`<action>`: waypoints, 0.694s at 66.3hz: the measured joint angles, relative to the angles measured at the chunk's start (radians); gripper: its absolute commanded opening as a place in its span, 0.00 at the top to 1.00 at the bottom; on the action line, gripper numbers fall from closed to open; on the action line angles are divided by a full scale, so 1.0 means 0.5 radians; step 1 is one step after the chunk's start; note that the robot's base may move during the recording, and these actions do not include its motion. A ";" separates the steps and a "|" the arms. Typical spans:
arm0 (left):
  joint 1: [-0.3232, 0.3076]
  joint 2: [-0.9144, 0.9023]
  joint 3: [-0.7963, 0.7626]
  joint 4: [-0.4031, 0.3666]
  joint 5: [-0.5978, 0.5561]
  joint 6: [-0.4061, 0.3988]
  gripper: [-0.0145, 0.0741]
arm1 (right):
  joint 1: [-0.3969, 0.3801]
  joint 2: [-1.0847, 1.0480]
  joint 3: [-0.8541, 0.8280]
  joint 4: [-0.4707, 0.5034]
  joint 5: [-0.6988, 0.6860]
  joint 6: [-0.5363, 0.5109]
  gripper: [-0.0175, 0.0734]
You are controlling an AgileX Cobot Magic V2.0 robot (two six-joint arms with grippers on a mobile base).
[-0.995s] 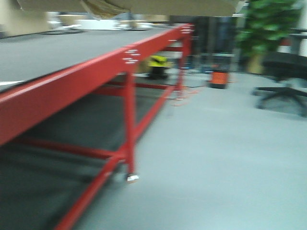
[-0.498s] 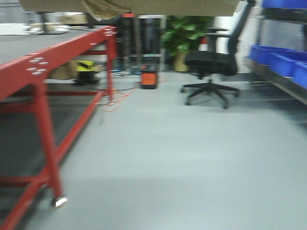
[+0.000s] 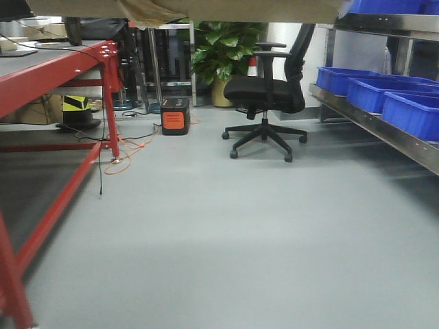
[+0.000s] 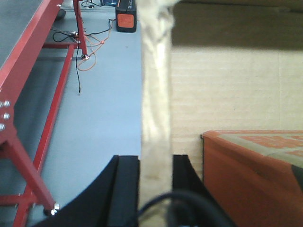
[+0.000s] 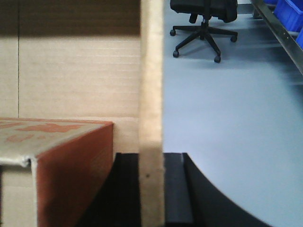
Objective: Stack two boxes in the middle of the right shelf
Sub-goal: 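Carry the held boxes with both grippers while driving to the steel shelf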
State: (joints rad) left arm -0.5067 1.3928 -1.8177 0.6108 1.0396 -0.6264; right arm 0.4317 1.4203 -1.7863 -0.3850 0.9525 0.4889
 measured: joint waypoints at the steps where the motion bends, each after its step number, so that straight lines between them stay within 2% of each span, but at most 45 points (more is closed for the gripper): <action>1: 0.000 0.000 0.000 0.000 0.000 0.000 0.96 | 0.000 0.000 0.000 0.000 0.000 0.000 0.99; 46: 0.000 0.000 0.000 0.000 0.000 0.000 0.96 | 0.000 0.000 0.000 0.000 -0.004 0.000 0.99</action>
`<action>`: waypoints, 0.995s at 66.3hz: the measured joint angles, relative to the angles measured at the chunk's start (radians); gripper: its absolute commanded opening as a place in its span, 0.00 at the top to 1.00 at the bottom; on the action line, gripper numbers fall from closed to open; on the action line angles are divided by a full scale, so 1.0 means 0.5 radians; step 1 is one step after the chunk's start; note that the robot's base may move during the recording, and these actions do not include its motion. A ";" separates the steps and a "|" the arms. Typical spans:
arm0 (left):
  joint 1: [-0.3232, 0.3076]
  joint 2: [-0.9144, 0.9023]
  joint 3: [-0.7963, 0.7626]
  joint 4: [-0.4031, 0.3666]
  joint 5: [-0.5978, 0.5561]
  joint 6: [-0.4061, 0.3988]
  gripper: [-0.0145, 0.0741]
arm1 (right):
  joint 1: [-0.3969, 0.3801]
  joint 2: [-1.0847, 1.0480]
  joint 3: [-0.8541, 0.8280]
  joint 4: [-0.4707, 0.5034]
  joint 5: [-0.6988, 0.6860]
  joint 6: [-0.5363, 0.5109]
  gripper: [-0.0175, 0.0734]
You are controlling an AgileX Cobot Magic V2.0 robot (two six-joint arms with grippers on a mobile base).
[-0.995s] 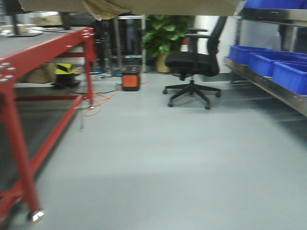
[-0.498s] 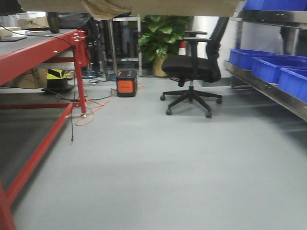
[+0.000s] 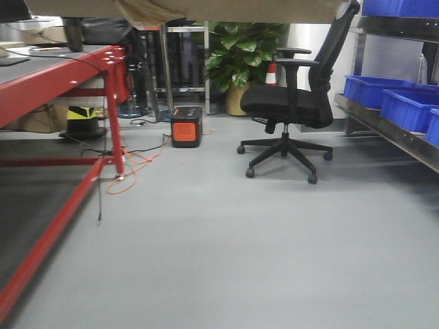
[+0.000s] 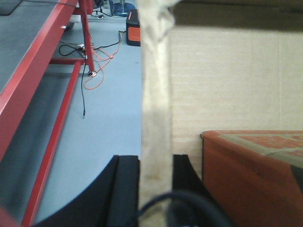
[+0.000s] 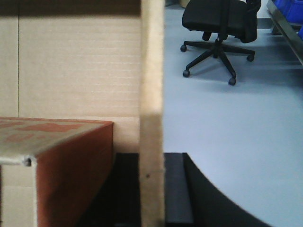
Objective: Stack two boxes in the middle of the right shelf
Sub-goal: 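Carry the held boxes with both grippers while driving to the steel shelf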
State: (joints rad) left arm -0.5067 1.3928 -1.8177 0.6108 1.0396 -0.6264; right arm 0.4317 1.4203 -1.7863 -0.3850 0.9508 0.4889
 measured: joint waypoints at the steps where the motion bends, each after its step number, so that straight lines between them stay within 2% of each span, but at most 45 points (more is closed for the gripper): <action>1: 0.000 0.000 0.000 0.000 0.000 0.000 0.96 | 0.000 0.000 0.000 0.000 0.000 0.000 0.99; 66: 0.000 0.000 0.000 0.004 0.004 0.000 0.96 | 0.000 0.004 0.000 0.004 -0.004 0.000 0.99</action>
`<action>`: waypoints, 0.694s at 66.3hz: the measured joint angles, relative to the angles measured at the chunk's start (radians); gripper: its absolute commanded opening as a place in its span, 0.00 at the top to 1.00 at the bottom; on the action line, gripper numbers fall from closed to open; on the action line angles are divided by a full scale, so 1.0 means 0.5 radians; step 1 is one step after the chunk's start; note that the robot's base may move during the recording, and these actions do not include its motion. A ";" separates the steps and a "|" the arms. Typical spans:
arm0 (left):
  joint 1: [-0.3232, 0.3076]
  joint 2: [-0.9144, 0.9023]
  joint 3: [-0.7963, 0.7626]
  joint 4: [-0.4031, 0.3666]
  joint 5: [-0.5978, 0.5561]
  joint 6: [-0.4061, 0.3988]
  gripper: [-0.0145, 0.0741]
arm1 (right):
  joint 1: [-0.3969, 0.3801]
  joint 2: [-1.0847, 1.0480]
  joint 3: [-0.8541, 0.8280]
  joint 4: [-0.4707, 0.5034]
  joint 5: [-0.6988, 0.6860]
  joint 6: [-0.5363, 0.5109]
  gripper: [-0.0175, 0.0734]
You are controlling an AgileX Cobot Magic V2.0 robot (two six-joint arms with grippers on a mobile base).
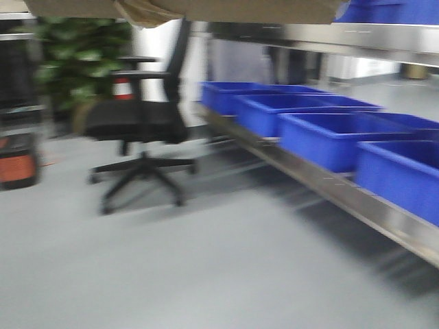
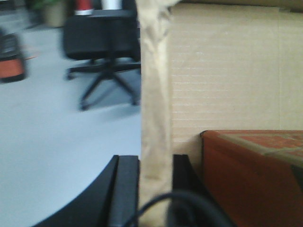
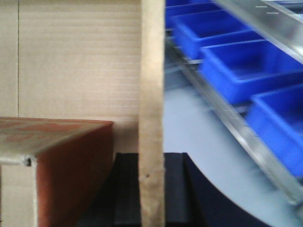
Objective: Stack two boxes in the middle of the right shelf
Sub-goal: 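Carry the held boxes with both grippers while driving to the steel shelf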
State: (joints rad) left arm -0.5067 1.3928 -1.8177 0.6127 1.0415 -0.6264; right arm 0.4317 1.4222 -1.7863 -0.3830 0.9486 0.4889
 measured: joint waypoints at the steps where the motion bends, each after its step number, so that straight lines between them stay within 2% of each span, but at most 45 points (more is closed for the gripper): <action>1: 0.000 0.000 0.000 0.000 0.000 0.000 0.96 | 0.000 0.000 0.000 0.000 0.000 0.000 0.99; 46: 0.000 0.000 0.000 0.000 0.000 0.000 0.96 | 0.000 0.000 0.000 0.000 0.000 0.000 0.99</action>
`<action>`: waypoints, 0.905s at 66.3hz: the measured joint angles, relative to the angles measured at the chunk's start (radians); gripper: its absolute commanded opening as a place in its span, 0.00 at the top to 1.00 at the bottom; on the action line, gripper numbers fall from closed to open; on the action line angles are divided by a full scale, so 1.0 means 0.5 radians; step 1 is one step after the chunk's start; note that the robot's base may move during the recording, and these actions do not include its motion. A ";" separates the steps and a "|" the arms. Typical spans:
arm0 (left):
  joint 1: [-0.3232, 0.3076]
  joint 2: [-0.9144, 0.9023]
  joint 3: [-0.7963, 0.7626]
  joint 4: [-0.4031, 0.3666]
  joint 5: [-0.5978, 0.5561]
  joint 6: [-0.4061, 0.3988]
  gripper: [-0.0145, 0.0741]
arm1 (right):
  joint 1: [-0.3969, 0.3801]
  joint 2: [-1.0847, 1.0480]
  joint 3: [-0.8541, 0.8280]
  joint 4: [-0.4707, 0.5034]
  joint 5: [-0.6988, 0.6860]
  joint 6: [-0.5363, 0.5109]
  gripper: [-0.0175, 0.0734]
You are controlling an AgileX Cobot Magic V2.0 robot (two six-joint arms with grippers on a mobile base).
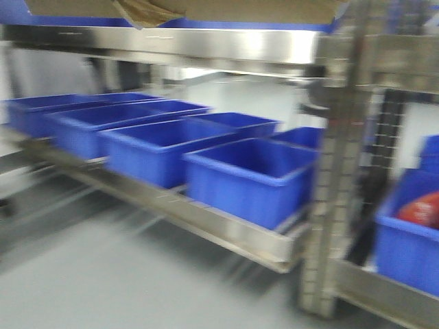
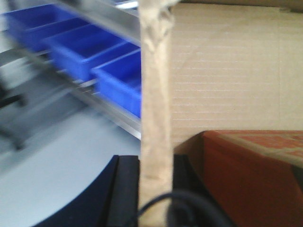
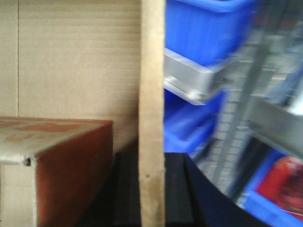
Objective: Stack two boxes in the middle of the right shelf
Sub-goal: 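Carry the held boxes with both grippers while driving to the steel shelf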
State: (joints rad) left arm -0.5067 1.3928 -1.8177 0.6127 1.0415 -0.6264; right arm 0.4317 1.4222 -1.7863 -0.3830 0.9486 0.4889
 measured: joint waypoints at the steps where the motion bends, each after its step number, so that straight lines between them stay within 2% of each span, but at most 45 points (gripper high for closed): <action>1: 0.000 0.000 0.000 0.000 0.000 0.000 0.96 | 0.000 0.000 0.000 0.000 0.000 0.000 0.99; 60: 0.000 0.003 0.000 0.011 -0.012 0.000 0.96 | 0.000 0.000 0.000 -0.004 0.000 0.000 0.99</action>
State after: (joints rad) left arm -0.5067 1.3942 -1.8177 0.6183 1.0356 -0.6264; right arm 0.4317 1.4222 -1.7863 -0.3849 0.9486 0.4889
